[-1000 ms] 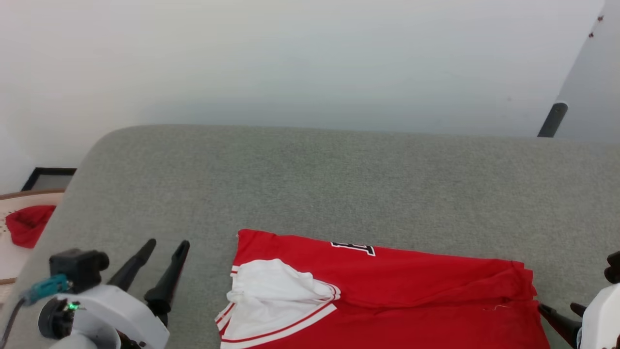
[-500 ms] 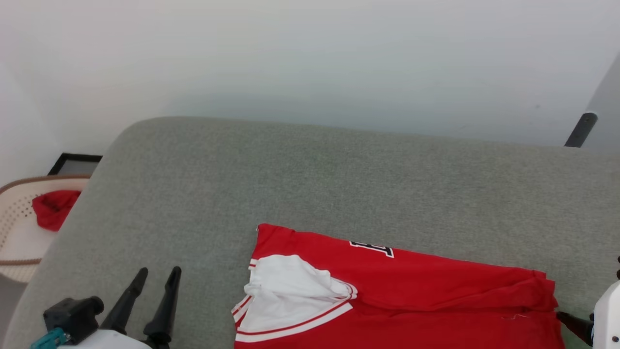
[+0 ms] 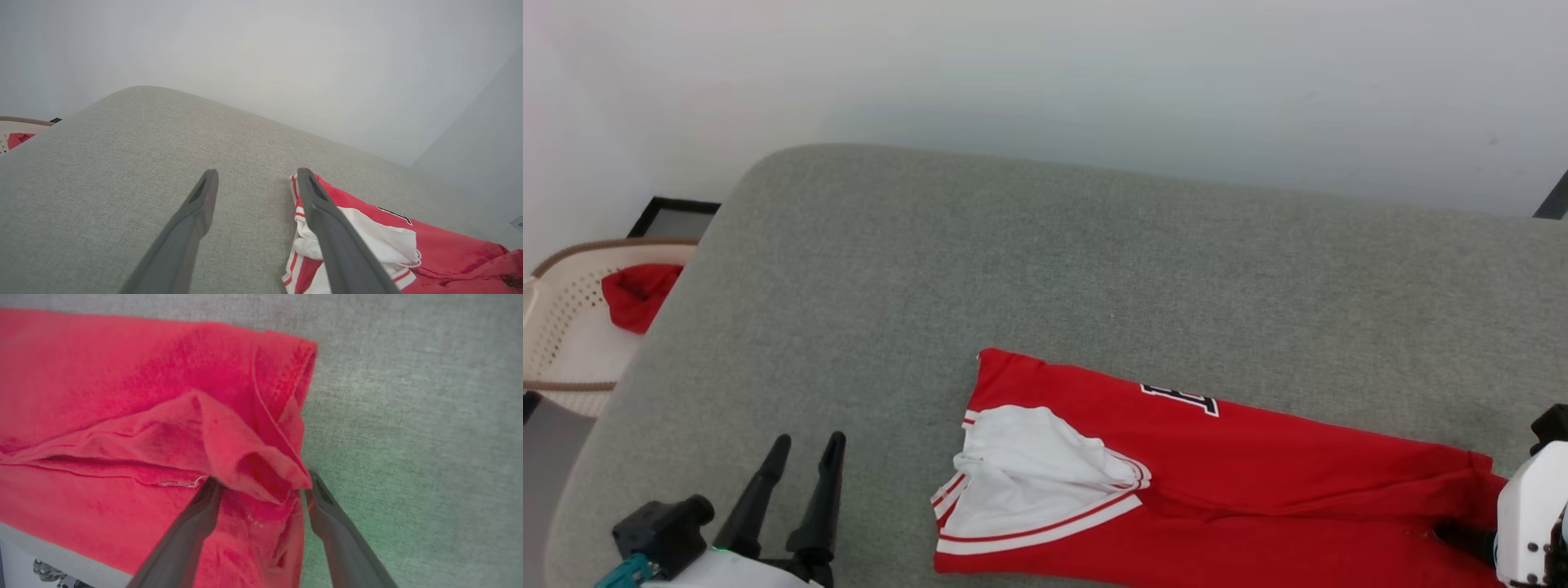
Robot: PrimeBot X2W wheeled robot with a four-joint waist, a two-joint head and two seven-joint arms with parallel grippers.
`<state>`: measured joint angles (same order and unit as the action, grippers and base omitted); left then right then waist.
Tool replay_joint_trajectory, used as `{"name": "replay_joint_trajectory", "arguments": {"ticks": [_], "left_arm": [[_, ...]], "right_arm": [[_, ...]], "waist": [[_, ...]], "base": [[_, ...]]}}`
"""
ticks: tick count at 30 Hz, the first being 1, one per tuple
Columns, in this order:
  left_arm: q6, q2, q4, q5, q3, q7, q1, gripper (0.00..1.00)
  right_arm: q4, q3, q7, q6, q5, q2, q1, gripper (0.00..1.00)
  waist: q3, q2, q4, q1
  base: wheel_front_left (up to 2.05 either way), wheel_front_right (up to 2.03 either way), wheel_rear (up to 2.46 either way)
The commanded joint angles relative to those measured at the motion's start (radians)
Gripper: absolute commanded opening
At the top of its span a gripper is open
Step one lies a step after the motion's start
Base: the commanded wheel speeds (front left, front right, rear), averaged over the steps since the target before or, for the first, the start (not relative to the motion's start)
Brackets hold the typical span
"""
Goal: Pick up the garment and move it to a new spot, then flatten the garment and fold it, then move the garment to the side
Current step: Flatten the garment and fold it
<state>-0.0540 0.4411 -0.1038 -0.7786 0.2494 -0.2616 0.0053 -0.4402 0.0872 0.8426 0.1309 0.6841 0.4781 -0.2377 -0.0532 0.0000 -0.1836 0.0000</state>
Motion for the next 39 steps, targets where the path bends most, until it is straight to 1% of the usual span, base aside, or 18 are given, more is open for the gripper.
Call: {"name": "replay_joint_trajectory", "arguments": {"ticks": [1, 2, 3, 4, 11, 19, 27, 33, 36, 39], "left_arm": [[-0.008, -0.011, -0.005, 0.015, -0.01, -0.004, -0.01, 1.0], [-0.012, -0.019, -0.009, 0.018, -0.015, -0.004, -0.013, 1.0], [-0.017, -0.026, -0.012, 0.022, -0.019, -0.004, -0.016, 1.0], [-0.019, -0.034, -0.014, 0.025, -0.023, -0.004, -0.017, 1.0], [-0.039, -0.069, -0.026, 0.049, -0.062, -0.004, -0.008, 1.0], [-0.053, -0.097, -0.03, 0.07, -0.103, -0.004, 0.01, 1.0], [-0.062, -0.108, -0.026, 0.084, -0.129, -0.004, 0.037, 1.0], [-0.067, -0.108, -0.024, 0.087, -0.141, -0.004, 0.055, 1.0], [-0.068, -0.107, -0.025, 0.086, -0.143, -0.004, 0.065, 1.0], [-0.069, -0.105, -0.027, 0.082, -0.143, -0.004, 0.073, 1.0]], "right_arm": [[-0.028, 0.024, 0.017, 0.0, 0.025, -0.011, -0.01, 1.0], [-0.04, 0.04, 0.027, 0.0, 0.035, -0.017, -0.013, 0.57], [-0.051, 0.052, 0.035, 0.0, 0.048, -0.023, -0.017, 0.04], [-0.058, 0.066, 0.045, 0.0, 0.061, -0.026, -0.02, 0.0], [-0.091, 0.087, 0.038, 0.0, 0.114, 0.002, -0.062, 0.0], [-0.119, 0.092, -0.012, -0.002, 0.127, 0.071, -0.091, 0.0], [-0.168, 0.062, -0.042, -0.002, 0.127, 0.129, -0.097, 0.0], [-0.208, 0.029, -0.071, -0.001, 0.1, 0.178, -0.093, 0.0], [-0.214, 0.027, -0.074, -0.001, 0.103, 0.177, -0.092, 0.0], [-0.184, 0.043, -0.065, -0.001, 0.107, 0.177, -0.096, 0.0]], "waist": [[-0.018, 0.0, -0.013, 0.0], [-0.021, 0.0, -0.014, 0.0], [-0.026, 0.0, -0.016, 0.0], [-0.028, 0.0, -0.018, 0.0], [-0.045, 0.0, -0.017, 0.0], [-0.041, 0.0, 0.001, 0.0], [-0.028, 0.0, 0.027, 0.0], [-0.015, 0.0, 0.05, 0.0], [-0.007, 0.0, 0.063, 0.0], [0.002, 0.0, 0.08, 0.0]], "base": [[0.0, 0.0, 0.0], [0.0, 0.0, 0.0], [0.0, 0.0, 0.0], [0.0, 0.0, 0.0], [0.0, 0.0, 0.0], [0.0, 0.0, 0.0], [0.0, 0.0, 0.0], [0.0, 0.0, 0.0], [0.0, 0.0, 0.0], [0.0, 0.0, 0.0]]}}
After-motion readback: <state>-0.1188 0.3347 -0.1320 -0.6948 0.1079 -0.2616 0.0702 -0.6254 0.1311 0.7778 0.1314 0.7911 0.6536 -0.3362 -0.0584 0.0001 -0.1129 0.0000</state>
